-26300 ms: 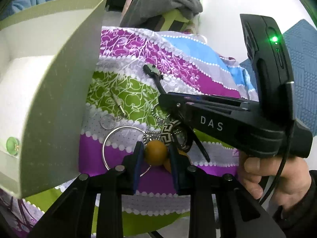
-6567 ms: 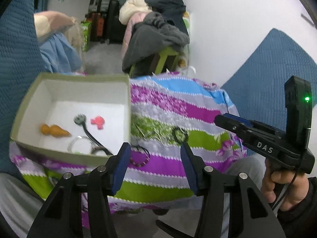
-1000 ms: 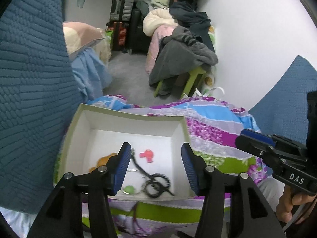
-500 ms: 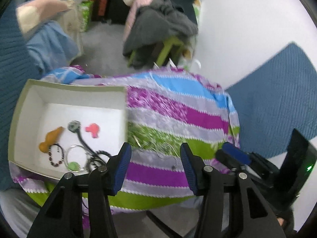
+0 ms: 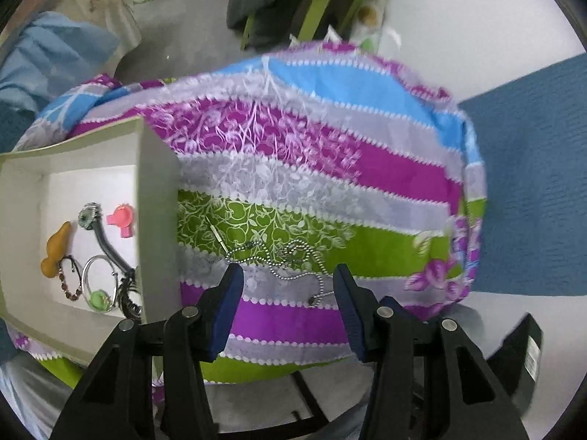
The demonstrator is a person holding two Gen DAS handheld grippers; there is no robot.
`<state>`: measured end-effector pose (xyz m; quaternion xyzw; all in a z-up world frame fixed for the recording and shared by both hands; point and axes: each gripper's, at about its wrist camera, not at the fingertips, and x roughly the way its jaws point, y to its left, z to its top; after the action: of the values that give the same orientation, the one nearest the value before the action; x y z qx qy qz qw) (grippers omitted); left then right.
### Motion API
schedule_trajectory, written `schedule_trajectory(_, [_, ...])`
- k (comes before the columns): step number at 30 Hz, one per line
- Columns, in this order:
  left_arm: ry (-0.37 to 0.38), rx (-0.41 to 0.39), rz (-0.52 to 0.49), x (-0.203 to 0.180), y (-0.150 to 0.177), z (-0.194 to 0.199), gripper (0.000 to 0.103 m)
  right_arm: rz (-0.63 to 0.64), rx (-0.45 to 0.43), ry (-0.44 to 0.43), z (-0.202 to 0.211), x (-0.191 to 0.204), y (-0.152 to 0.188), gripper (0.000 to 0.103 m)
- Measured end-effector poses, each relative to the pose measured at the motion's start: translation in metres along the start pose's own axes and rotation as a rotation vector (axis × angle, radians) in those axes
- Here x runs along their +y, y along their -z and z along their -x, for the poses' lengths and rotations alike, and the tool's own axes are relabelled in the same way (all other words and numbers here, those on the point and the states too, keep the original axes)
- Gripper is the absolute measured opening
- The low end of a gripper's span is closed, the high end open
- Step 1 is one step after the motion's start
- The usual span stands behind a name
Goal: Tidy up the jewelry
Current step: 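Grasp a silver chain necklace with the left tool while the right tool grasps another chain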
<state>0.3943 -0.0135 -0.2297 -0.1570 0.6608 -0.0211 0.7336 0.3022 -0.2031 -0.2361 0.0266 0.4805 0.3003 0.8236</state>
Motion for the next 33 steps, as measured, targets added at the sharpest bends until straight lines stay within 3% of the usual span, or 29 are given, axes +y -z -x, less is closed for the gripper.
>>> schedule_trajectory(2, [-0.024,0.033,0.008,0.001,-0.005,-0.017,0.049,-0.001,-0.005,-0.006,-0.004,-0.003,-0.001,0.026])
schedule_trajectory(6, [-0.071,0.072,0.011,0.002,-0.015,-0.045,0.038,0.001,-0.01,-0.026,-0.013,-0.006,-0.003,0.026])
schedule_trajectory(11, [-0.143,0.105,0.104,0.014,-0.026,-0.072,0.037,-0.019,0.014,-0.043,-0.028,-0.013,-0.005,0.026])
schedule_trajectory(21, [-0.301,0.074,0.167,0.021,-0.036,-0.088,0.04,-0.055,0.02,-0.067,-0.031,-0.02,-0.006,0.026])
schedule_trajectory(27, [-0.313,0.081,0.206,0.036,-0.033,-0.1,0.039,-0.073,0.026,-0.076,-0.032,-0.025,-0.007,0.026])
schedule_trajectory(33, [-0.262,0.056,0.234,0.052,-0.03,-0.107,0.036,-0.054,0.06,-0.08,-0.042,-0.023,-0.008,0.026])
